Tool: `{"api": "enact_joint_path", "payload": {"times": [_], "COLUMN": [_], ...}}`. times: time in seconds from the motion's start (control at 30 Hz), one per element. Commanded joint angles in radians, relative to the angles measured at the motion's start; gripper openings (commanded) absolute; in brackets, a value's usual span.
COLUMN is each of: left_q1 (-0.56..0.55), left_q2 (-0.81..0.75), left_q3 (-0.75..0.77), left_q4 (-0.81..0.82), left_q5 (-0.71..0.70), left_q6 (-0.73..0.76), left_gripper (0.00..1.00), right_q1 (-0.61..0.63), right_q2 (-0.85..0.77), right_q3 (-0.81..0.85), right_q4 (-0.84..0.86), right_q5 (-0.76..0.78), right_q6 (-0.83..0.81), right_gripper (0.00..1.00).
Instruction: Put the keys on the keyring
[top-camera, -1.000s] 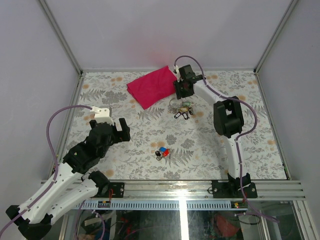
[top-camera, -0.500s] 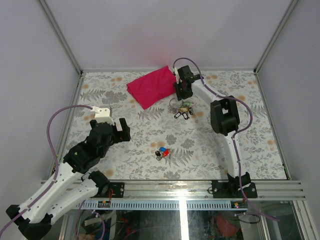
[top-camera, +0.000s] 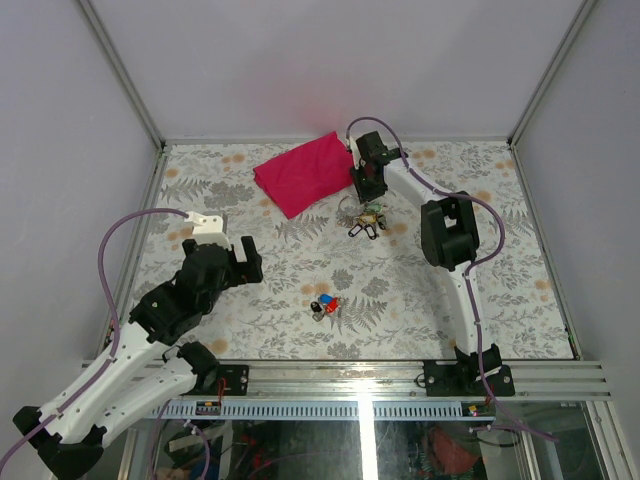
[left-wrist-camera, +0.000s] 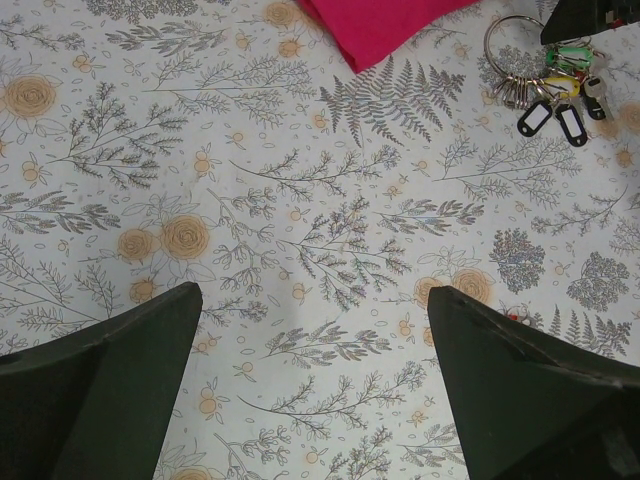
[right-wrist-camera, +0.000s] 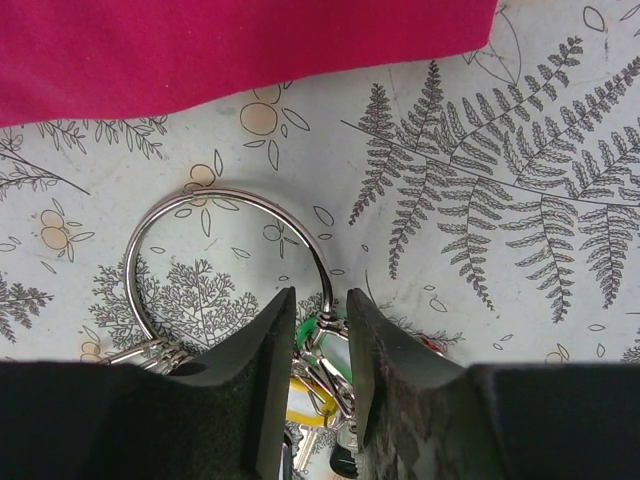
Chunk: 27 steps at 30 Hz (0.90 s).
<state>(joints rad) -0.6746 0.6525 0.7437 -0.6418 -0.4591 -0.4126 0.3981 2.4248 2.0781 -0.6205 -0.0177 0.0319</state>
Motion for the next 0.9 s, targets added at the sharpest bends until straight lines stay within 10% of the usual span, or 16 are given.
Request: {"api": "enact_joint_path", "payload": {"times": [0.0, 0.4, 0.87], "left_q1": [-0.007, -0.007, -0.006], "left_q2": [0.001, 0.003, 0.004], "left_q3": [-0.006, -0.005, -0.005], "left_q4": [0.064, 0.064, 0.066], "left_q5": [0.002, 0.002, 0.008], "left_q6": [0.012, 0.011, 0.012], "left_gripper": [1.0, 1.0, 1.0], "right_q1": [-0.008, -0.003, 0.086], "right_q2": [0.036, -0.048, -0.307], "right_q3": [0.017, -0.161, -0.528], "right_q4": [-0.023, 0.044, 0.187], "right_q5": [-0.009, -0.056, -0.089], "right_q6": [-0.019, -0.045, -0.164], "right_gripper": [0.32, 0.07, 0.01]}}
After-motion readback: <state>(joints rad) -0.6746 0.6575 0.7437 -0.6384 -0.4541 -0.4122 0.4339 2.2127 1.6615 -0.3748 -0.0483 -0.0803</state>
